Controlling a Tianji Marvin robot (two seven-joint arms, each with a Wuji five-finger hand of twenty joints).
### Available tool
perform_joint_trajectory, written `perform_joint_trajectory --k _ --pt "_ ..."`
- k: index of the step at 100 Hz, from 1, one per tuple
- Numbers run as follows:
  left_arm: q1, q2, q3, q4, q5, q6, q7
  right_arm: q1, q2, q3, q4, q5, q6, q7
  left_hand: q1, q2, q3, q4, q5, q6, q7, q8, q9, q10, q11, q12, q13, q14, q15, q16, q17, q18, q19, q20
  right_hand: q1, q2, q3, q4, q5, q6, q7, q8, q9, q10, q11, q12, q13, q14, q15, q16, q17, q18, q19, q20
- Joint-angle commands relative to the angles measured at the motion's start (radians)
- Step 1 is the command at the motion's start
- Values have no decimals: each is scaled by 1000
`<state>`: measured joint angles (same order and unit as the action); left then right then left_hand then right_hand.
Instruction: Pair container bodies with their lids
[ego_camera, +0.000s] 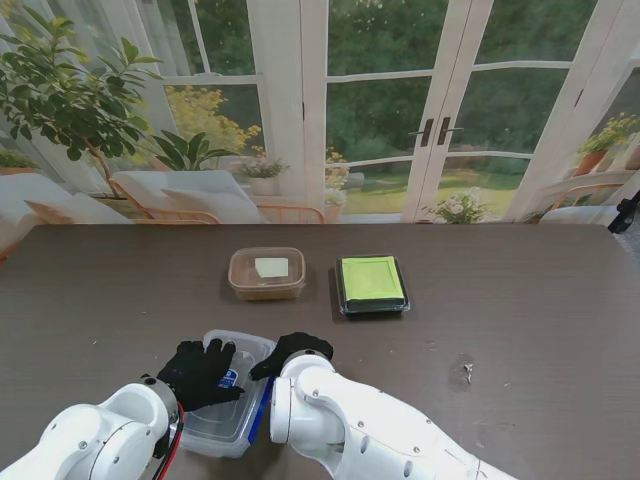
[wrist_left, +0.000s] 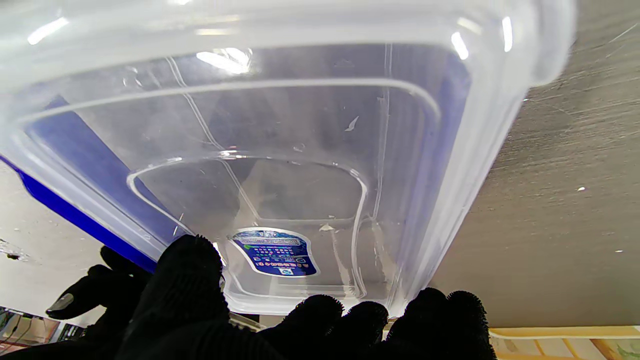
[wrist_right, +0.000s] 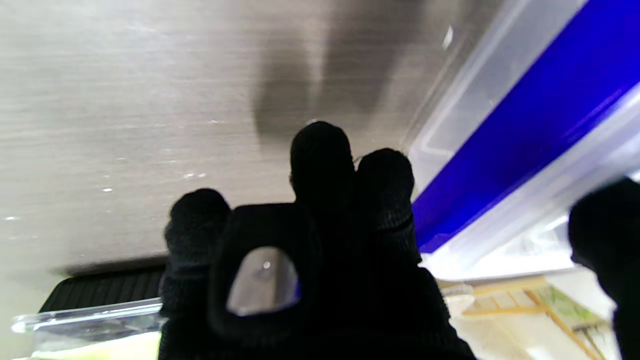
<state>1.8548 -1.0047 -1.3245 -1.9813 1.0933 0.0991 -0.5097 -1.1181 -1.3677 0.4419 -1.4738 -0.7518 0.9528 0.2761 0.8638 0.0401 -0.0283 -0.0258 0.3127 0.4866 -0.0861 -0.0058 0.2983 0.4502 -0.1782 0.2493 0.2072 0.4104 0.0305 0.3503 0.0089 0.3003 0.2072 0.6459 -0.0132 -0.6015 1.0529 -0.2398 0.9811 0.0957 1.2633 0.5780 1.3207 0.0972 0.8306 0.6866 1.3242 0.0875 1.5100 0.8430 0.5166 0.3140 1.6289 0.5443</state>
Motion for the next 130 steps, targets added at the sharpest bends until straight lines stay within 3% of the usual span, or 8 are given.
perform_joint_trajectory --k 1,21,41,47,52,70,82,130 --pt "47 3 19 76 -2 6 -61 -6 13 -26 15 27 60 41 45 -88 17 24 33 -33 71 24 154 -97 242 74 11 -63 57 12 -11 -54 -29 -7 141 13 -5 133 10 13 -35 17 112 -10 -7 -8 -6 -147 -8 -14 592 30 -8 -18" --pt "47 3 20 76 -7 7 -61 -17 -1 -13 27 -6 61 83 43 -87 17 23 33 -32 71 24 153 -96 242 73 9 -62 56 11 -14 -55 -31 -8 162 6 -43 140 33 21 -26 17 131 -7 -11 -7 -6 -142 -9 -16 593 32 -2 -17" --pt "48 3 18 72 -11 13 -70 -108 -61 88 37 -106 61 72 38 -85 16 23 31 -32 71 24 151 -98 241 72 4 -64 53 10 -20 -56 -34 -9 272 -224 160 110 -51 62 33 50 127 -23 15 -22 -5 -168 -26 -20 592 12 -12 -14" --pt "48 4 19 71 -13 15 -73 -126 -75 109 36 -129 61 71 38 -84 16 23 30 -32 70 24 151 -98 241 72 4 -65 53 9 -22 -57 -34 -10 322 -304 207 38 -104 70 82 -59 117 -31 21 -28 -4 -172 -33 -21 591 11 -17 -9" --pt "47 4 19 71 -15 17 -74 -136 -83 122 34 -145 61 74 37 -82 16 23 29 -32 70 24 150 -99 241 72 2 -65 52 9 -22 -57 -34 -10 338 -331 218 27 -131 75 92 -75 111 -38 25 -29 -4 -176 -36 -22 590 10 -19 -9" --pt "46 4 20 72 -21 21 -74 -163 -102 150 26 -156 61 78 33 -79 15 22 28 -32 70 23 148 -98 241 71 -1 -65 51 8 -26 -59 -36 -10 367 -336 254 -27 -130 70 146 -150 122 -31 45 -49 -5 -159 -30 -16 589 24 -23 5" --pt "45 4 21 73 -24 21 -74 -184 -120 168 31 -168 61 65 32 -79 15 22 27 -32 70 23 148 -98 241 71 -3 -66 50 7 -28 -60 -36 -11 443 -413 308 -68 -168 36 193 -178 119 -31 42 -52 -4 -176 -33 -16 590 12 -24 13" --pt "52 4 17 68 -31 30 -75 -223 -147 183 47 -55 61 -120 28 -74 14 22 27 -31 70 23 145 -97 240 70 -8 -67 48 6 -35 -60 -38 -11 576 -456 411 -73 -233 -30 143 -177 134 -59 89 -51 -2 -237 22 22 603 -40 19 50"
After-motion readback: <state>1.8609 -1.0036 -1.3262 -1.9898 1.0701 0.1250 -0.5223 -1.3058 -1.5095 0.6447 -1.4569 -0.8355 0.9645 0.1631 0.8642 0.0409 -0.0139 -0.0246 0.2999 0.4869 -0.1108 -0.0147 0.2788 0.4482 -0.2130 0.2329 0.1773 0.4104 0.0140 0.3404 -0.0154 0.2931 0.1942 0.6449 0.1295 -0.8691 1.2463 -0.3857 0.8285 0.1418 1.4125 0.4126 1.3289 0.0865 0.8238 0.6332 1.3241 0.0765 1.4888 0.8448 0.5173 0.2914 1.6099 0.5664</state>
